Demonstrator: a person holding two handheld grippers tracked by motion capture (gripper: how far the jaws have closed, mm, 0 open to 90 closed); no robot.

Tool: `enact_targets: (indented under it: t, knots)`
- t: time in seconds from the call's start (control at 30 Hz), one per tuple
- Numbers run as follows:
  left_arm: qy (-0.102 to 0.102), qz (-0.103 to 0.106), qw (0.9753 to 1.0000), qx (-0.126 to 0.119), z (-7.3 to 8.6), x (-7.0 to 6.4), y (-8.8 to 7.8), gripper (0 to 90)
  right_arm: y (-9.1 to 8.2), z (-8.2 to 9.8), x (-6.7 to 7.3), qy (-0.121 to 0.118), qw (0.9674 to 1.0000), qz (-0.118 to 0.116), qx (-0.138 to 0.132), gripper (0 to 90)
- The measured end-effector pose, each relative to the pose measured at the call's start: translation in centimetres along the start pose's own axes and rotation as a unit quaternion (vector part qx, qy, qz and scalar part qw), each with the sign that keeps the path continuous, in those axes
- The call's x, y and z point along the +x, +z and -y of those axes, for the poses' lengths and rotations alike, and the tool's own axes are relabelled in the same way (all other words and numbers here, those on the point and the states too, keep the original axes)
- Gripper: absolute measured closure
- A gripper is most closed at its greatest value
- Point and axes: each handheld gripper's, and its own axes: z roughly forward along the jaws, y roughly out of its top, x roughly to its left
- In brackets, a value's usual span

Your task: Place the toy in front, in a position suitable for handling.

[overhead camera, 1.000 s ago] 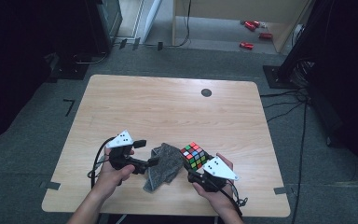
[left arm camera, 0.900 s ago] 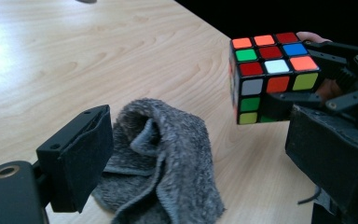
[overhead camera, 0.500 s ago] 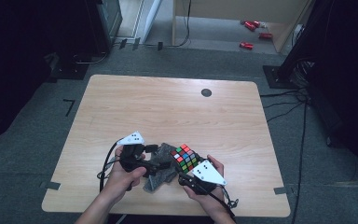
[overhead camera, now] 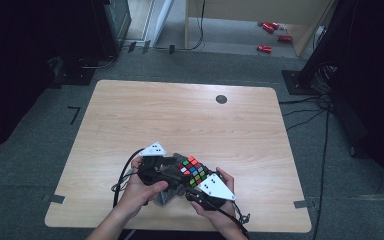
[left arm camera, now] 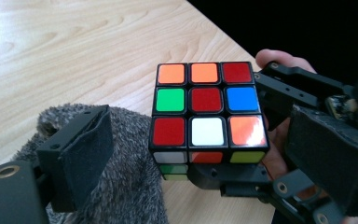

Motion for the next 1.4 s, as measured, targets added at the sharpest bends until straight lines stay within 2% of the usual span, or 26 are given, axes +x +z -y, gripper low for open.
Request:
enact_targets:
  t: [0.13, 0.27, 0.3, 0.33, 0.37, 0.5, 0.67, 0.83, 0.93, 1.0, 1.07, 1.13, 1.2, 1.27, 1.3, 1.4]
  knots:
    - [0.003, -0.003, 0.9999, 0.011, 0.0, -0.4, 0.7, 9.4, 0.0, -0.1, 0.3, -0.007, 1.0, 0.002, -0.003, 34.2]
    - [-0.007, -0.01, 0.9999, 0.01, -0.1, -0.4, 0.8, 21.0, 0.0, -0.1, 0.3, -0.01, 0.9999, 0.003, -0.004, 34.2]
    - [-0.009, -0.006, 0.9999, 0.011, -0.1, -0.3, 0.9, 28.6, 0.0, 0.0, 0.4, -0.01, 0.9999, 0.003, -0.004, 34.2]
    - [-0.01, 0.002, 0.9999, 0.014, -0.2, -0.3, 0.9, 31.0, 0.0, 0.0, 0.4, -0.011, 0.9999, 0.004, -0.003, 34.1]
    - [-0.007, -0.001, 0.9999, 0.015, -0.1, -0.4, 0.9, 33.0, 0.1, 0.0, 0.5, -0.013, 0.9999, 0.006, -0.003, 34.2]
    - [0.0, -0.008, 0.9997, 0.023, -0.1, -0.5, 1.1, 32.1, 0.1, 0.0, 0.8, -0.029, 0.9995, 0.015, -0.003, 34.1]
    - [-0.001, -0.01, 0.9992, 0.039, 0.0, -0.5, 1.4, 31.3, 0.1, 0.1, 0.9, -0.032, 0.9993, 0.017, -0.004, 34.1]
    - [-0.005, 0.003, 0.9997, 0.025, -0.1, -0.4, 0.9, 34.7, 0.0, 0.0, 0.7, -0.023, 0.9996, 0.013, -0.007, 33.8]
    - [-0.003, -0.004, 0.9999, 0.016, -0.2, -0.3, 0.7, 34.9, 0.1, -0.1, 0.7, -0.028, 0.9995, 0.011, -0.01, 32.0]
    - [-0.012, -0.006, 0.9999, 0.0, -0.3, 0.0, 0.2, 35.0, 0.1, 0.0, 0.7, -0.028, 0.9995, 0.012, -0.004, 29.0]
    - [-0.025, 0.008, 0.9995, -0.015, -0.4, 0.6, -0.5, 35.0, 0.1, 0.1, 0.5, -0.029, 0.9995, 0.015, 0.001, 28.3]
    - [-0.027, 0.017, 0.9994, -0.015, -0.5, 0.8, -0.7, 35.0, 0.1, 0.1, 0.3, -0.024, 0.9997, 0.01, -0.001, 27.4]
    - [-0.025, 0.02, 0.9994, -0.014, -0.4, 0.7, -0.7, 35.0, 0.1, 0.1, 0.5, -0.031, 0.9994, 0.01, -0.003, 28.8]
    - [-0.034, 0.04, 0.9985, -0.018, -0.5, 0.9, -0.9, 35.0, 0.1, 0.2, 0.6, -0.04, 0.9992, 0.01, -0.002, 29.7]
    - [-0.034, 0.043, 0.9983, -0.02, -0.5, 1.0, -0.9, 35.0, 0.1, 0.3, 0.7, -0.048, 0.9988, 0.013, -0.001, 30.6]
    - [-0.036, 0.044, 0.9982, -0.02, -0.5, 1.1, -1.1, 35.0, 0.1, 0.4, 0.6, -0.051, 0.9986, 0.012, -0.003, 33.3]
